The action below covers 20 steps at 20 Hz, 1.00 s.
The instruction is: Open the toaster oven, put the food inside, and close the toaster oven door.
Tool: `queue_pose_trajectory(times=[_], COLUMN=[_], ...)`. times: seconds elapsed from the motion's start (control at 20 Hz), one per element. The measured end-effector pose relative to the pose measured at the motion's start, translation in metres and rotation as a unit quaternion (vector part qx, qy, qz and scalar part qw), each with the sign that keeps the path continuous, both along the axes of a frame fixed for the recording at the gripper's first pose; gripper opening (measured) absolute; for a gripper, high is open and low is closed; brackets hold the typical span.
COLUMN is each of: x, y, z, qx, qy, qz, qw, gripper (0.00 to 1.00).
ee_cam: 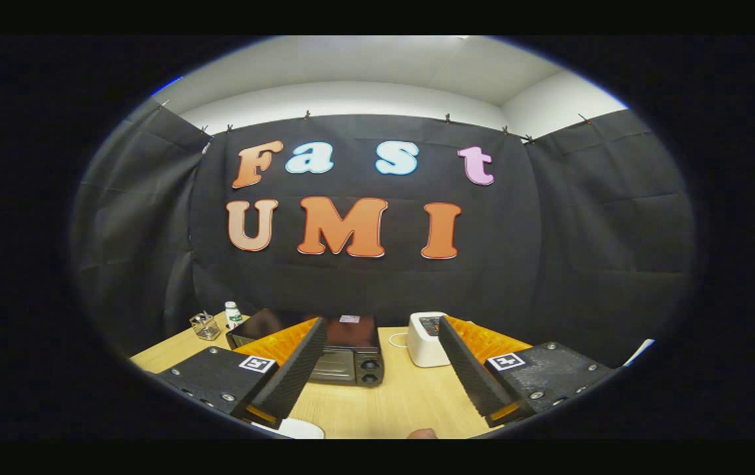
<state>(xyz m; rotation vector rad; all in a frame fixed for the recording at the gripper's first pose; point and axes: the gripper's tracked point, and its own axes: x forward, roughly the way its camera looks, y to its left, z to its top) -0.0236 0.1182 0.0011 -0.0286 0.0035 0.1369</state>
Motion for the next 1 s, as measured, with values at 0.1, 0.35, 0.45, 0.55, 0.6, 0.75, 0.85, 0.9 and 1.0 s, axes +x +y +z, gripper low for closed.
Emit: queue_pose_trajectory(times=[0.1, 0.35, 0.45, 0.55, 0.6, 0.75, 0.85, 0.9, 1.0], x=[-0.011, -0.032, -0.033, -0.036, -0.038, -0.040, -0.040, -0.041, -0.042], y=[-0.015, -0.030, -0.037, -0.042, -0.042, -0.051, -0.052, -0.049, -0.048], z=[0.002, 0.002, -0.003, -0.008, -0.010, -0.011, -0.013, -0.014, -0.016], qx=[-0.015, -0.001, 0.007, 0.009, 0.012, 0.015, 0.019, 0.019, 0.019], qy=[-0.003, -0.007, -0.007, -0.005, -0.004, -0.008, -0.007, -0.006, -0.005], qz=[-0.005, -0.001, -0.004, -0.005, -0.002, -0.009, -0.011, -0.009, -0.005], qw=[1.000, 1.000, 1.000, 1.000, 1.000, 1.000, 1.000, 1.000, 1.000], gripper=[1.00, 1.00, 1.00, 1.00, 1.00, 1.00, 1.00, 1.00, 1.00])
